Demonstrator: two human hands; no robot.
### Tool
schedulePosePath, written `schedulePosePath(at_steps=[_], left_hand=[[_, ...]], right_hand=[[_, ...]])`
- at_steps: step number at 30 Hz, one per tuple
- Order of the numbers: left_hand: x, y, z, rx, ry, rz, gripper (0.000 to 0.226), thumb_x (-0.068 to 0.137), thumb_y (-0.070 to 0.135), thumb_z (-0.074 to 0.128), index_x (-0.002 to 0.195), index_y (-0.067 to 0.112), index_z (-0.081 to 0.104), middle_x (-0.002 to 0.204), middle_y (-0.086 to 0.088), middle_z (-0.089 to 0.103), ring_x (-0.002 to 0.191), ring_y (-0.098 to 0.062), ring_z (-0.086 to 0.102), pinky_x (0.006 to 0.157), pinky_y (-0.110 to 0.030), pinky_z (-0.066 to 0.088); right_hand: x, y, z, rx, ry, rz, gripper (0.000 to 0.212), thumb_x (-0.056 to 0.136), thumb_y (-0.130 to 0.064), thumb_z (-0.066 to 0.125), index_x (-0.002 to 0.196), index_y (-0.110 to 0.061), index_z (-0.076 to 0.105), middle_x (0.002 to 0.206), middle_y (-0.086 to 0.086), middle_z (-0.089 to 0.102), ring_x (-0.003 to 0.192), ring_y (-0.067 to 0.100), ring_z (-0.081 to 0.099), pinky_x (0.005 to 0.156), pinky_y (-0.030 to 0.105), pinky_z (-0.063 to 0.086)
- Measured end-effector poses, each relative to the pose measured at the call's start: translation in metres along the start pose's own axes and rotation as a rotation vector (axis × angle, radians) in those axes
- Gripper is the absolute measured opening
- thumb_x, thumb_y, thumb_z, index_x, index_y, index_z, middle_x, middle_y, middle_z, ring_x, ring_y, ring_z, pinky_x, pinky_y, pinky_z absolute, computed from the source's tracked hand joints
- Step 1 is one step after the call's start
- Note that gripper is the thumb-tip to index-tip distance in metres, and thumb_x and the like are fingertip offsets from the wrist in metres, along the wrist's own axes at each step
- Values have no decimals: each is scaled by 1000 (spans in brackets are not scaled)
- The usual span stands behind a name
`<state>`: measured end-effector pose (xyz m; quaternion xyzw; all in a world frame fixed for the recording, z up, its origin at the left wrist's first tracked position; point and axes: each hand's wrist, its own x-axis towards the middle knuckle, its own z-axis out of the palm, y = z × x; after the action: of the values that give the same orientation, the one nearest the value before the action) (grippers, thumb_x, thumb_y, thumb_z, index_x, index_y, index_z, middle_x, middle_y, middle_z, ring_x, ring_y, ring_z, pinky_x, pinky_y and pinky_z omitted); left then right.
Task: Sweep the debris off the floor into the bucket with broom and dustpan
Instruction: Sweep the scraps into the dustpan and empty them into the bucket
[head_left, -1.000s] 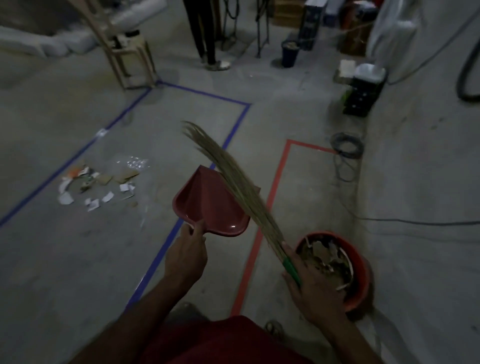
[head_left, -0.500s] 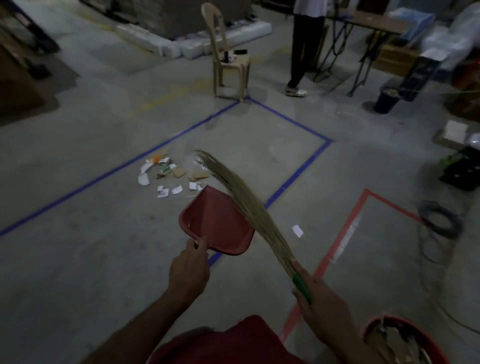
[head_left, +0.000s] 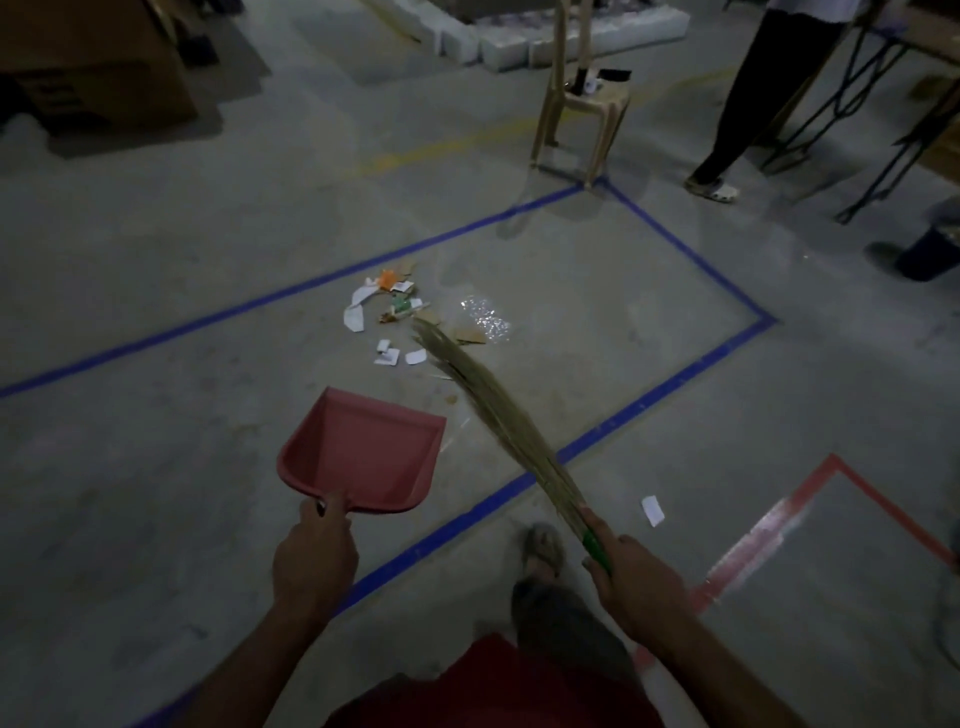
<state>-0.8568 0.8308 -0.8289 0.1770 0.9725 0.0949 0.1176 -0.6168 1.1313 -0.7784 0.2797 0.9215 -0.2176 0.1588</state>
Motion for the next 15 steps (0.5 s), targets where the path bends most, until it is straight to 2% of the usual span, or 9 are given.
schedulePosePath(at_steps=[1, 4, 8, 11, 13, 15], left_hand=[[10, 1, 4, 0, -9, -19, 35, 93, 16, 59, 127, 16, 53, 99, -12, 51, 59, -29, 54, 48, -32, 38], [47, 9, 22, -15, -21, -62, 38, 95, 17, 57, 132, 19, 48, 98, -10, 50, 62, -28, 53, 51, -33, 37], [101, 29, 58, -9, -98, -115, 39, 97, 21, 54, 134, 22, 45, 95, -7, 46, 64, -27, 51, 53, -36, 44], [144, 62, 91, -15, -185, -187, 42, 98, 25, 51, 138, 28, 40, 96, -3, 44, 70, -27, 55, 58, -37, 47], [175, 87, 109, -23, -228, -226, 48, 97, 23, 52, 142, 33, 38, 95, -1, 42, 73, -29, 59, 58, -39, 49], [204, 109, 128, -19, -252, -236, 57, 89, 17, 60, 142, 32, 44, 94, -1, 44, 66, -28, 61, 50, -36, 48]], right_hand=[[21, 3, -2, -17, -38, -7, 67, 85, -79, 10, 145, -58, -10, 93, -4, 49, 74, 11, 53, 62, 25, 46], [98, 19, 5, -68, -137, -4, 65, 100, -54, 33, 153, -49, -4, 99, -1, 51, 80, 18, 57, 72, 33, 52], [208, 46, 34, -148, -332, 0, 65, 103, -45, 36, 156, -44, -2, 113, 6, 54, 95, 26, 61, 81, 36, 51], [306, 74, 61, -235, -492, -16, 61, 103, -45, 34, 156, -42, 4, 120, 8, 55, 94, 26, 60, 82, 36, 50], [372, 92, 75, -330, -588, -65, 55, 104, -39, 34, 156, -36, 16, 122, 9, 56, 82, 24, 53, 77, 34, 46], [438, 111, 87, -361, -629, -63, 43, 102, -35, 36, 144, -27, 40, 120, 7, 61, 83, 21, 55, 74, 32, 43]])
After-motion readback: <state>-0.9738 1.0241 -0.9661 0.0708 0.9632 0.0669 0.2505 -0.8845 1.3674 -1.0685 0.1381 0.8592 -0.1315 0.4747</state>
